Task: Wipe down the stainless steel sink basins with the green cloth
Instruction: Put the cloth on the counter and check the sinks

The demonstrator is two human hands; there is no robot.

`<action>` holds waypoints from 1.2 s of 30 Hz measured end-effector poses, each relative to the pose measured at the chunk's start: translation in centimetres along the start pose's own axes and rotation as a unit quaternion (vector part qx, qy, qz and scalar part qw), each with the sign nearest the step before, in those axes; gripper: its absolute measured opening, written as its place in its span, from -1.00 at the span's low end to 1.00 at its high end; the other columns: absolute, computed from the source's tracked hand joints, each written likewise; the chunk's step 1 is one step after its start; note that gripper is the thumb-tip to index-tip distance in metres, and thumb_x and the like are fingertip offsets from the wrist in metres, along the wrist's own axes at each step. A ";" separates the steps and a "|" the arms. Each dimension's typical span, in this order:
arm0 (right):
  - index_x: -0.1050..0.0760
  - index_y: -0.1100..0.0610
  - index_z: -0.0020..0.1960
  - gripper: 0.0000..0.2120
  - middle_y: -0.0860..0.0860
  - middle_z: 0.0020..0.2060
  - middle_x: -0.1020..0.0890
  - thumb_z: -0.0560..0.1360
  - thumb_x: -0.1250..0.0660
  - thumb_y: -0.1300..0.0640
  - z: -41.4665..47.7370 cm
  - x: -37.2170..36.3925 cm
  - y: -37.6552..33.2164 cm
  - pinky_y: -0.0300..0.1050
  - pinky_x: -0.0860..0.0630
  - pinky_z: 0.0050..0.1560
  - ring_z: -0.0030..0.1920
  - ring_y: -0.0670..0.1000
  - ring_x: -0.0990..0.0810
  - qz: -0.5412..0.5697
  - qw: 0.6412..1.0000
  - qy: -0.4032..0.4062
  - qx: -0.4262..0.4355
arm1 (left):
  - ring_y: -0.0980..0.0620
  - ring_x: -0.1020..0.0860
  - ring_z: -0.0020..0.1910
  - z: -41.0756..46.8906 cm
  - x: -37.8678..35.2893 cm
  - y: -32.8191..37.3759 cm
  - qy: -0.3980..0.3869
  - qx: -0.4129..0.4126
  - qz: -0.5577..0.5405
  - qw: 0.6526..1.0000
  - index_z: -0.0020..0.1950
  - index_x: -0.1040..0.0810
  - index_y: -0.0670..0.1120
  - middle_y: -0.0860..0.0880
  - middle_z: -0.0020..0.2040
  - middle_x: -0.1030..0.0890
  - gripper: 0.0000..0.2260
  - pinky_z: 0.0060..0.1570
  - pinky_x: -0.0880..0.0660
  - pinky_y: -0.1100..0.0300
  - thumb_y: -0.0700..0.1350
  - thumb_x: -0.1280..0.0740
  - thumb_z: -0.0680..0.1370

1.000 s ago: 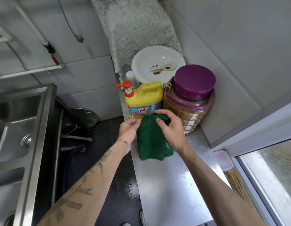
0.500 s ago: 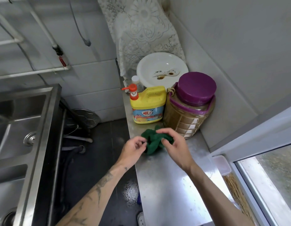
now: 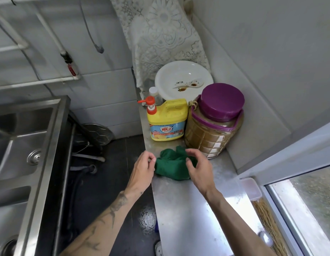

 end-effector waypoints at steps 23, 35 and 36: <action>-0.49 0.24 0.45 -0.55 0.19 0.45 -0.52 0.70 -0.19 -0.02 -0.1 -6.4 0.9 0.20 -0.35 0.54 0.52 0.23 -0.42 -0.245 0.962 -0.032 0.117 | -0.13 -0.04 0.74 -1.8 -3.5 -3.6 -0.025 0.001 0.202 0.979 0.72 -0.13 0.14 -0.07 0.75 -0.12 -0.28 0.67 0.19 -0.04 0.38 0.28 0.63; -0.37 0.06 0.59 -0.40 0.08 0.53 -0.43 0.65 -0.26 -0.21 -2.6 -26.2 -19.4 0.13 -0.38 0.52 0.55 0.12 -0.39 -0.295 0.888 -0.266 0.230 | -0.07 -0.03 0.73 -9.0 22.1 -15.1 0.085 0.167 0.178 0.966 0.74 -0.07 0.14 -0.04 0.75 -0.07 -0.39 0.69 0.08 -0.04 0.28 -0.07 0.71; -0.34 0.05 0.60 -0.39 0.07 0.54 -0.41 0.65 -0.27 -0.20 -3.0 -28.5 -21.5 0.12 -0.35 0.53 0.56 0.10 -0.37 -0.300 0.879 -0.280 0.245 | -0.08 -0.06 0.72 -9.6 24.8 -16.4 0.103 0.178 0.176 0.963 0.73 -0.08 0.14 -0.03 0.74 -0.10 -0.39 0.70 0.04 -0.04 0.27 -0.10 0.71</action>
Point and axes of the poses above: each hand's wrist, its own z-axis towards the middle knuckle, its own x-axis out of the back of the hand, y = z × x, the point moved 5 cm from there along z, towards the middle knuckle
